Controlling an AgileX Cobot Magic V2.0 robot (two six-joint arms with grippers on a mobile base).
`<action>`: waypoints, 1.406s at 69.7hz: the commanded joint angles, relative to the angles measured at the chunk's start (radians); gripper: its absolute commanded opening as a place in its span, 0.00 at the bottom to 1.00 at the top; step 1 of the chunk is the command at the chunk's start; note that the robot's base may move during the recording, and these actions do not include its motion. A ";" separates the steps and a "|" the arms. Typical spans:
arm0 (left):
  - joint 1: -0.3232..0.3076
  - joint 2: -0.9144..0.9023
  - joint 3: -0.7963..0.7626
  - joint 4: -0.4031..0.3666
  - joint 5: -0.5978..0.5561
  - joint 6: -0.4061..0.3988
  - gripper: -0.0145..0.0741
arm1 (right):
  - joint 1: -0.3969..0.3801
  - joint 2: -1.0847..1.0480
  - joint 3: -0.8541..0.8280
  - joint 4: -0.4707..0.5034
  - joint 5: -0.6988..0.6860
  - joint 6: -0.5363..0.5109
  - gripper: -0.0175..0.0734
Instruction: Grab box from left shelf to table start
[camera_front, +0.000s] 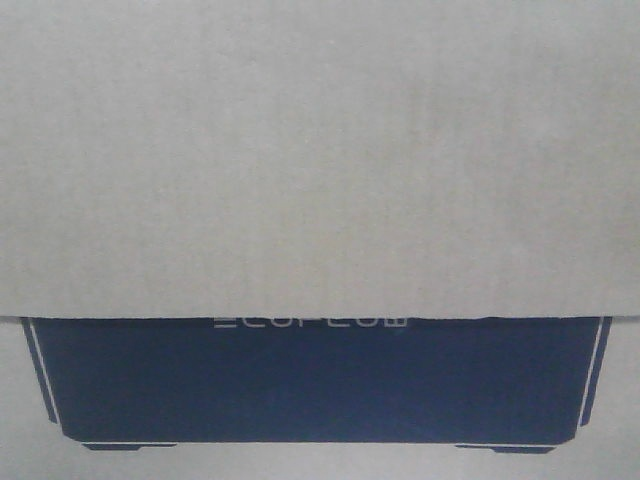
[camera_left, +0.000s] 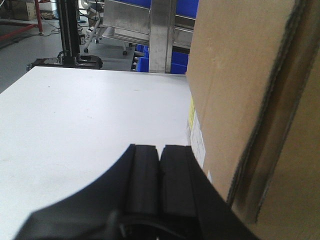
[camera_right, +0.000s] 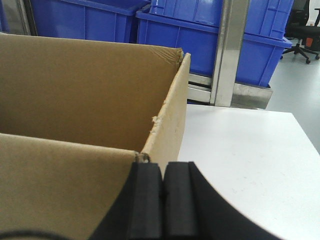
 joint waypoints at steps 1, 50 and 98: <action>0.000 -0.012 -0.004 -0.008 -0.093 0.004 0.05 | -0.001 0.015 -0.023 -0.002 -0.093 -0.012 0.26; 0.000 -0.012 -0.004 -0.008 -0.093 0.004 0.05 | -0.002 0.015 0.047 -0.155 -0.151 0.054 0.26; 0.000 -0.012 -0.004 -0.008 -0.093 0.004 0.05 | -0.003 -0.012 0.436 -0.088 -0.545 0.143 0.26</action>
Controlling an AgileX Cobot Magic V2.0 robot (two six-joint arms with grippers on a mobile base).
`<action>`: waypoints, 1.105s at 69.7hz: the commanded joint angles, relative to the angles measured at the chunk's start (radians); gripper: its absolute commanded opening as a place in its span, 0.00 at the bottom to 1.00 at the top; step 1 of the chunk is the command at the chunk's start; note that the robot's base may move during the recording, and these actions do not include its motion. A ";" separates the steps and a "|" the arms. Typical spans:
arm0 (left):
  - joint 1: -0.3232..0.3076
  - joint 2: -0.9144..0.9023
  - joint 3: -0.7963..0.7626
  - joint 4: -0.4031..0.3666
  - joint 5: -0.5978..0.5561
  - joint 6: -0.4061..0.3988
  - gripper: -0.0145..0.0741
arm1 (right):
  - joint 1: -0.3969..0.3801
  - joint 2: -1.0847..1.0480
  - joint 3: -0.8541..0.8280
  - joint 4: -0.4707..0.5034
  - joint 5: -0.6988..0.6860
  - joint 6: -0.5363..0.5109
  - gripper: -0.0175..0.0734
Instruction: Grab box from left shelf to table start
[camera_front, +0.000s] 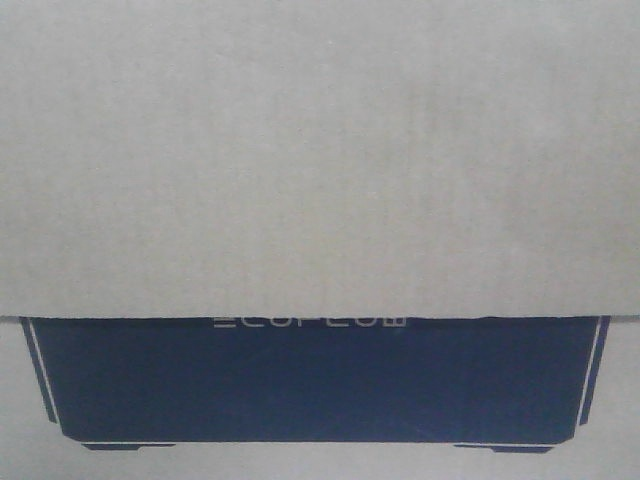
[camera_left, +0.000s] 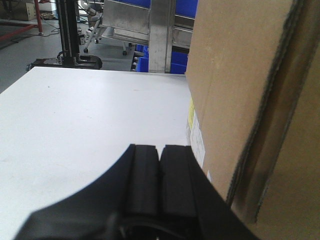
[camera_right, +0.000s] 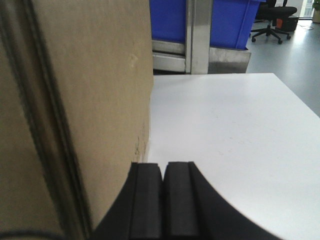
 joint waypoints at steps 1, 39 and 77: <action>0.000 -0.012 -0.004 -0.008 -0.093 0.002 0.05 | -0.003 -0.009 0.008 0.017 -0.109 0.002 0.26; 0.000 -0.012 -0.004 -0.008 -0.093 0.002 0.05 | -0.003 -0.009 0.008 0.017 -0.104 0.002 0.26; 0.000 -0.012 -0.004 -0.008 -0.093 0.002 0.05 | -0.003 -0.009 0.008 0.017 -0.104 0.002 0.26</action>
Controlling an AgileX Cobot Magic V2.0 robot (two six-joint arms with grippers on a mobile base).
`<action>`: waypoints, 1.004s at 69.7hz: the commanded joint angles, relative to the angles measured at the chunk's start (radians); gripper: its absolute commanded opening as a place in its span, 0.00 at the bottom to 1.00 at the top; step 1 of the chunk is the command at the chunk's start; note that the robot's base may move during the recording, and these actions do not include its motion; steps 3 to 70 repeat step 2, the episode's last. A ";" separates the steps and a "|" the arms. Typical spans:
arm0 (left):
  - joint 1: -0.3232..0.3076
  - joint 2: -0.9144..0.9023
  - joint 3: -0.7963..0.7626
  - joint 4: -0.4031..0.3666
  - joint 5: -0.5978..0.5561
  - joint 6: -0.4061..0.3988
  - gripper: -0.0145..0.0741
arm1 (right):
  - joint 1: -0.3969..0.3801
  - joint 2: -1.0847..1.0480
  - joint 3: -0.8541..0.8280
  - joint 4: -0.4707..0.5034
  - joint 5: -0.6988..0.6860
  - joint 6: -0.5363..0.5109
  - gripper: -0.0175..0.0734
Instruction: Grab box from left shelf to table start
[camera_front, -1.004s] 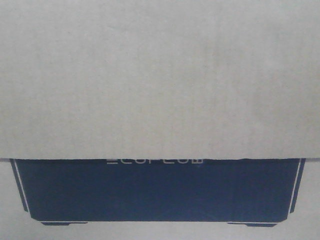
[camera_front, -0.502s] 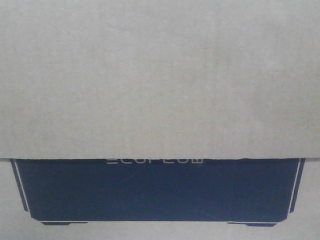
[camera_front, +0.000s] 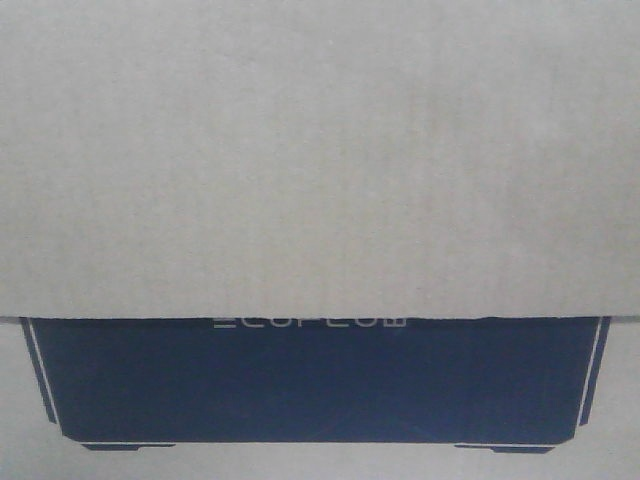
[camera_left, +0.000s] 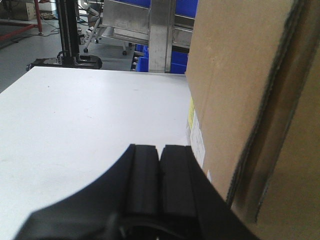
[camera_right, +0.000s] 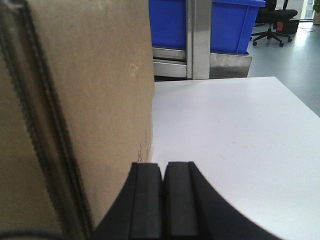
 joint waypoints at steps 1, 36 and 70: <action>0.000 -0.012 -0.006 -0.008 -0.093 0.002 0.05 | -0.003 -0.009 0.008 0.002 -0.094 0.000 0.26; 0.000 -0.012 -0.006 -0.008 -0.093 0.002 0.05 | -0.003 -0.009 0.008 0.002 -0.094 0.000 0.26; 0.000 -0.012 -0.006 -0.008 -0.093 0.002 0.05 | -0.003 -0.009 0.008 0.002 -0.094 0.000 0.26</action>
